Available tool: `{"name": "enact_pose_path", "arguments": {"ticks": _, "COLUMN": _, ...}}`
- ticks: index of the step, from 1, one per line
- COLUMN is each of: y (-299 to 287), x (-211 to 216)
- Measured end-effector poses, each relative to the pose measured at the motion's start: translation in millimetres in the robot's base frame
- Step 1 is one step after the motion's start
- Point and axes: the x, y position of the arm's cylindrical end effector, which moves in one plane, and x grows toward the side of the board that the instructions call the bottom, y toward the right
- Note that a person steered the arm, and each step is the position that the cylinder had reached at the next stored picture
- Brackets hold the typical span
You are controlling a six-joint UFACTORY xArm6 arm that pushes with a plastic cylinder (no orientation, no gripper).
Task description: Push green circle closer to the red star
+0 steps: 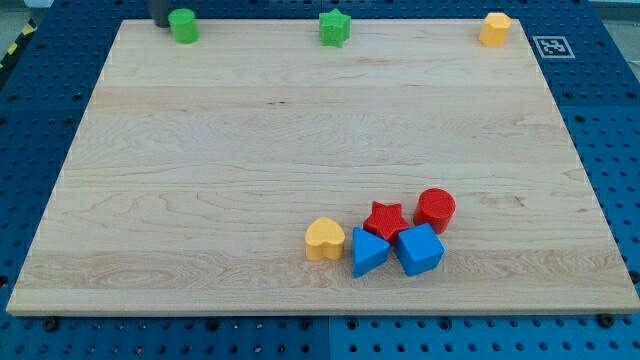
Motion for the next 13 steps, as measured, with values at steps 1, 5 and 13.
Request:
{"name": "enact_pose_path", "arguments": {"ticks": 1, "y": 23, "x": 18}}
{"name": "enact_pose_path", "arguments": {"ticks": 5, "y": 147, "x": 61}}
{"name": "enact_pose_path", "arguments": {"ticks": 13, "y": 149, "x": 243}}
